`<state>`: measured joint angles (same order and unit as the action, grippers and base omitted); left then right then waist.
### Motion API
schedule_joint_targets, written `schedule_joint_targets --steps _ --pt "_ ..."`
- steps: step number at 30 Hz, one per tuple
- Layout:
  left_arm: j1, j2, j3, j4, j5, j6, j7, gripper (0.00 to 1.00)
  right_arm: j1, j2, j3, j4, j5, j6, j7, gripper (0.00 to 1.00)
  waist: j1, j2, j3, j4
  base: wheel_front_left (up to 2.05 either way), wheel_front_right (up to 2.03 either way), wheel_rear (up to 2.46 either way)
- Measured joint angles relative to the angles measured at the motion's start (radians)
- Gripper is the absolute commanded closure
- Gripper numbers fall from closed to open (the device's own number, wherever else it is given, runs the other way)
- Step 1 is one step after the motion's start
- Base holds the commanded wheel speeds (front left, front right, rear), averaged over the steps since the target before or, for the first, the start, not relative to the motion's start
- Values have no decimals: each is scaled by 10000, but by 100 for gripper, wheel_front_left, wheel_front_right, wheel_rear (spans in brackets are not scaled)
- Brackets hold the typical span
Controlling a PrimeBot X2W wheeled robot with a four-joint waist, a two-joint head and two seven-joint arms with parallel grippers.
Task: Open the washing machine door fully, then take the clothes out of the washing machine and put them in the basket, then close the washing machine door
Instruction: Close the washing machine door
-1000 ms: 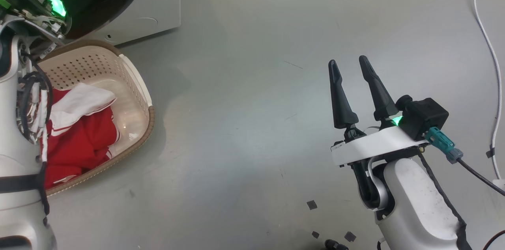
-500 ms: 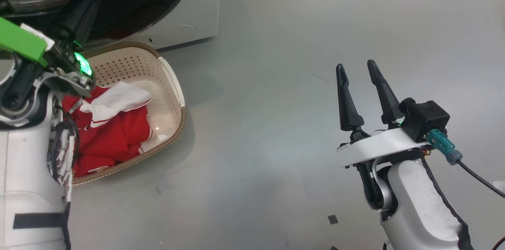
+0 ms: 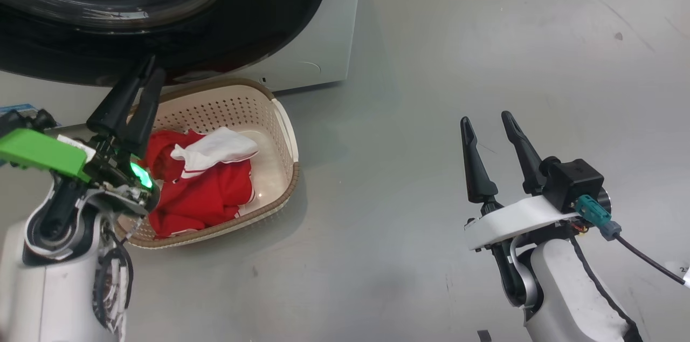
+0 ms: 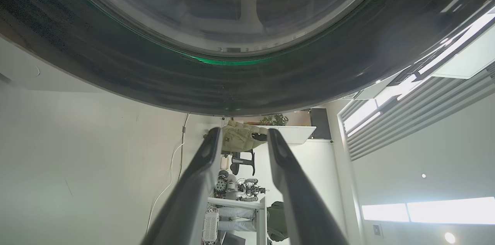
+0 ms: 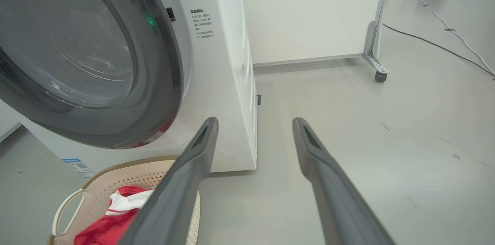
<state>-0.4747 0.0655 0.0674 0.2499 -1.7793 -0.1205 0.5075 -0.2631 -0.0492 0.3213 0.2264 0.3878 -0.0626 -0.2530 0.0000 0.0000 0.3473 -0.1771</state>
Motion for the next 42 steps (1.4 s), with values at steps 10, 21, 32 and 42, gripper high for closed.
schedule_joint_targets --steps 10,21,32,42 --pt "1877 -142 247 -752 115 -2 -345 0 420 0 -46 305 -121 174 -2 0 -1 0 -805 520 0 0 0" --pt "3234 -205 537 -1461 382 -4 -980 0 723 -2 -197 460 -209 209 -2 0 0 0 -1437 894 0 0 0" --pt "4379 -236 694 -2025 803 -4 -1655 0 1081 -6 -330 539 -261 268 -2 0 0 0 -1939 1127 0 0 0" --pt "4872 -178 723 -2424 3016 -4 -3033 0 1194 -36 -479 535 -316 295 -2 0 0 0 -2156 1296 0 0 0"
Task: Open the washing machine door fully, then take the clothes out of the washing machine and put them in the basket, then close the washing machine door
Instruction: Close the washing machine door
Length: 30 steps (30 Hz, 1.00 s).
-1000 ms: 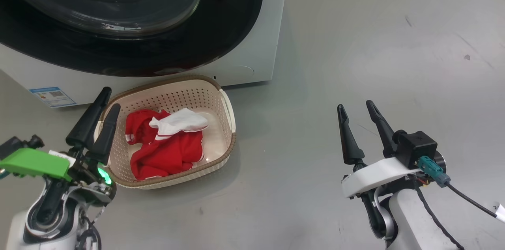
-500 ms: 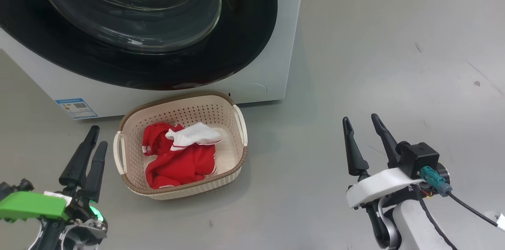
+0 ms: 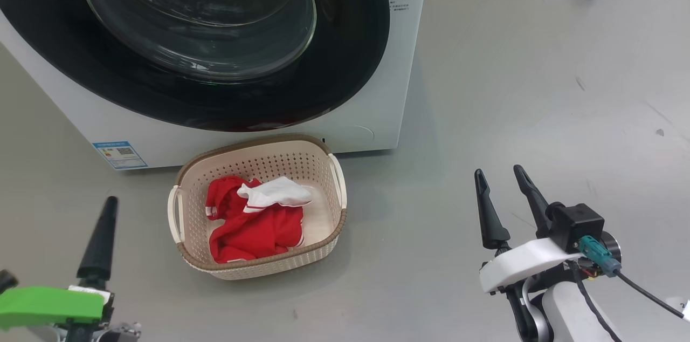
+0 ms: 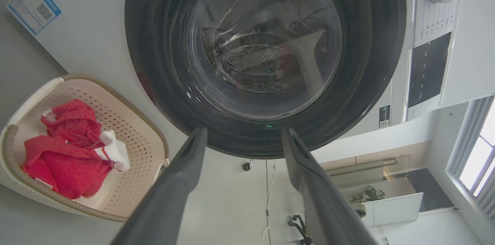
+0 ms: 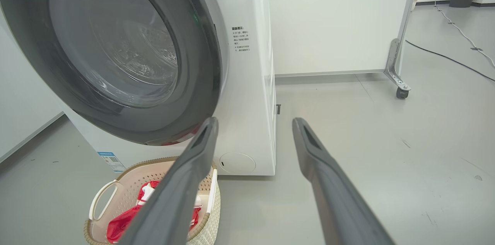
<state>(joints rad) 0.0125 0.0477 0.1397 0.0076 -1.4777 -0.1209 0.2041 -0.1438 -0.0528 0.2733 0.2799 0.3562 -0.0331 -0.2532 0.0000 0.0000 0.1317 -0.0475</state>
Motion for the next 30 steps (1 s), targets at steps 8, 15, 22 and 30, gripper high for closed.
schedule_joint_targets --steps 8,15,22,30 --pt "208 397 -104 -242 3661 0 -2207 0 92 -50 -69 -27 -115 0 0 0 0 0 -124 131 0 0 0" --pt "313 1193 -723 -646 7762 568 -3944 0 105 -71 -128 -42 -257 40 2 0 0 0 -349 108 0 0 0" --pt "763 1304 -1712 -552 9377 1524 -4075 0 516 -102 -146 -38 -387 54 2 0 0 0 -768 50 0 0 0" --pt "1142 1430 -2326 -297 10410 1904 -3979 0 887 -100 -127 19 -422 54 2 0 0 0 -1000 51 0 0 0"
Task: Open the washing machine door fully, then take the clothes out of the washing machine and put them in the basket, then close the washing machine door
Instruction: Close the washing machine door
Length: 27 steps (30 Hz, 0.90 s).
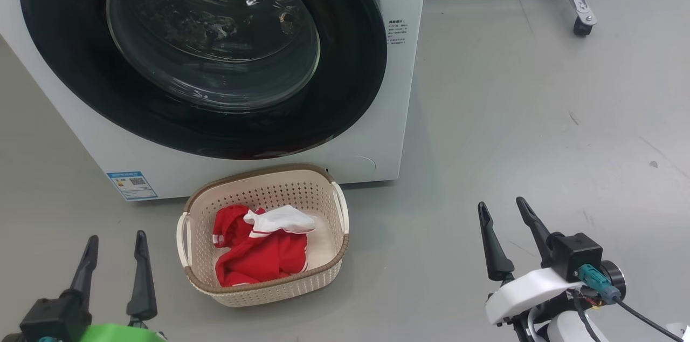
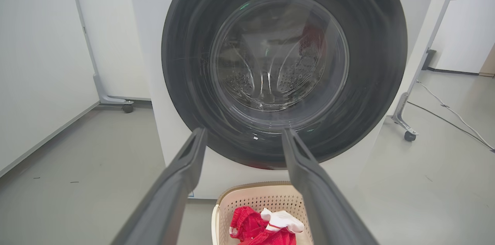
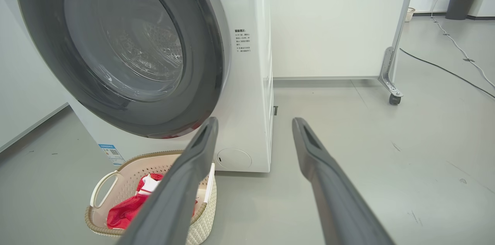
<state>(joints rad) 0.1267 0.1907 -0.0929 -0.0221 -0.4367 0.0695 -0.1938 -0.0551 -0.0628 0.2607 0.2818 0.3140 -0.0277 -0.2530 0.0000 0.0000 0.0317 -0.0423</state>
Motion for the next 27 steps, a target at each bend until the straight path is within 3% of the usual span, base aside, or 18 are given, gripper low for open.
schedule_joint_targets --steps 7,27 --pt "222 8 -247 142 556 190 123 0 115 -2 0 38 -17 -2 0 0 0 0 -64 24 0 0 0" --pt "274 -364 -324 244 867 366 257 0 252 2 -25 102 -31 -15 0 0 0 0 -30 88 0 0 0"
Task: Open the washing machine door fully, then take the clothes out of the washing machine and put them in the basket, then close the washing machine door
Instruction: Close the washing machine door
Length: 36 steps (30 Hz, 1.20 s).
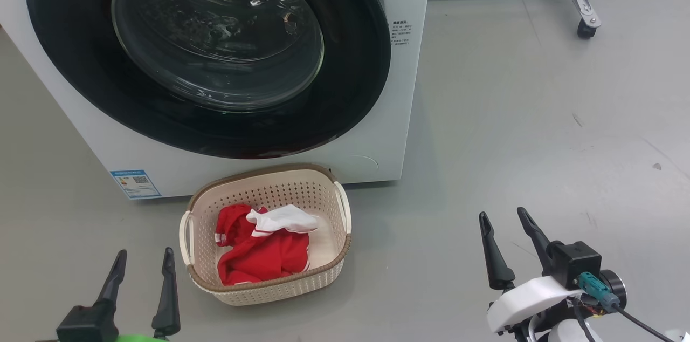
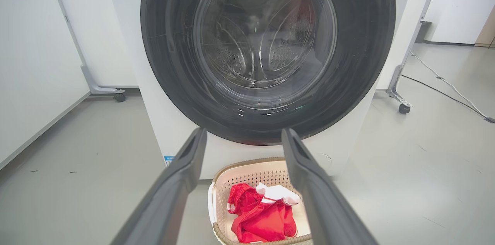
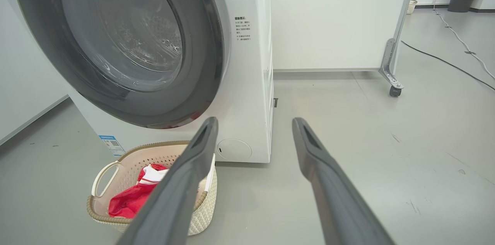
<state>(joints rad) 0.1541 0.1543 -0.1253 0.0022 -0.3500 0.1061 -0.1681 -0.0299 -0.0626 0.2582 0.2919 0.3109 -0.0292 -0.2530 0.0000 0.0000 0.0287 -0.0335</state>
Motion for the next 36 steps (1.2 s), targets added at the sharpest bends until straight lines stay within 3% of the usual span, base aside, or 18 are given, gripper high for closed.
schedule_joint_targets --steps 5,6,7,8,19,36 --pt "-1 -86 0 -10 23 27 -2 0 -3 0 -12 -19 -8 -15 0 0 0 0 79 3 0 0 0" --pt "-1 -94 0 -13 42 27 -2 0 -3 2 -17 -19 -10 -15 0 60 0 0 97 6 0 0 0" --pt "-2 -100 -4 -36 65 29 0 0 -4 4 -36 -38 -10 -48 0 85 0 0 117 12 0 0 0" --pt "-3 -113 -2 -42 84 29 -2 0 -11 2 -48 -40 -10 -48 0 100 0 0 138 21 0 0 0" --pt "-62 -169 -35 -171 209 29 0 0 -385 2 33 -48 -21 29 0 100 0 0 436 228 0 0 0" --pt "-932 -360 -247 -717 295 29 0 0 -3524 -360 408 -21 -596 721 426 100 0 0 1598 798 0 0 0"
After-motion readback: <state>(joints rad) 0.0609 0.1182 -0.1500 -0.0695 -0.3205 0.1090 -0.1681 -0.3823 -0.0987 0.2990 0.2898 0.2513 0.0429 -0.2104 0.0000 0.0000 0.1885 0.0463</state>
